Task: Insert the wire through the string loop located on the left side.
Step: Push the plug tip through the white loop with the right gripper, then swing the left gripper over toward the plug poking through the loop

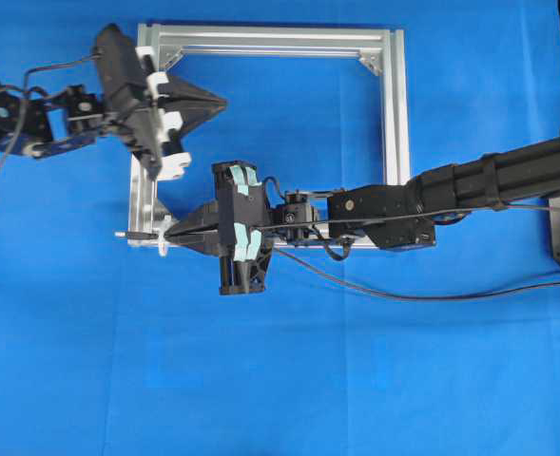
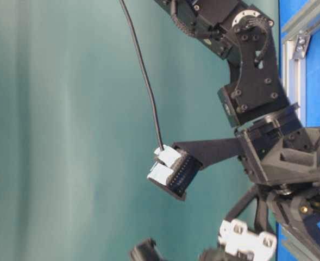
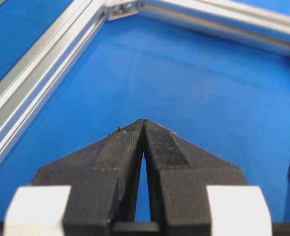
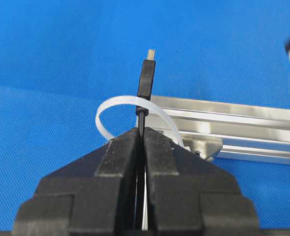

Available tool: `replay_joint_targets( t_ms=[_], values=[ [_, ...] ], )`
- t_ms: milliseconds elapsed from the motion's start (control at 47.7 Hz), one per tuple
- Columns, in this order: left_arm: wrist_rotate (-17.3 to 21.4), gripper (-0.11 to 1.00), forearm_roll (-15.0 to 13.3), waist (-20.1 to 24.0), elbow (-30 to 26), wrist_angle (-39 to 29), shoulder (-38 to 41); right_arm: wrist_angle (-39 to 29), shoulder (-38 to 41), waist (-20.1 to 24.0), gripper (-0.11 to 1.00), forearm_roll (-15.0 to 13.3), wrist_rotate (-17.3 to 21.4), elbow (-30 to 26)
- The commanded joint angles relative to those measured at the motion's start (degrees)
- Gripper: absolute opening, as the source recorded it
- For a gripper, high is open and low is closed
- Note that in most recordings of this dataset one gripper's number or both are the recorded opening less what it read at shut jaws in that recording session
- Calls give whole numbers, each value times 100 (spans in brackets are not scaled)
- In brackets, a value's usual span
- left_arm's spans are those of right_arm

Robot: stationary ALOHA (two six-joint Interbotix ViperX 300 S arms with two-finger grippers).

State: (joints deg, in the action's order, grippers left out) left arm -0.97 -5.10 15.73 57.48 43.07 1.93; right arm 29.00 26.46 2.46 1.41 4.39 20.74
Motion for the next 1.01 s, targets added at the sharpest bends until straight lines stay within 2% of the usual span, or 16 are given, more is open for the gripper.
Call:
replay_joint_targets(
  t_ms=[0,419,692,817,985],
  values=[
    [-18,0,18,62,255,70,-369,18,-132,-18,0,9,0,-123],
    [-18,0,18,431,1670,70,-1687,35,-123,-18,0,9,9,-105],
    [-26,0,18,404,1811,9,-1863,53,-123,-18,0,9,9,-105],
    [-26,0,18,158,1802,0,-1854,53,-123,-18,0,9,0,-114],
    [-35,0,26,-580,1846,9,-1907,44,-132,-26,0,0,9,-105]
  ],
)
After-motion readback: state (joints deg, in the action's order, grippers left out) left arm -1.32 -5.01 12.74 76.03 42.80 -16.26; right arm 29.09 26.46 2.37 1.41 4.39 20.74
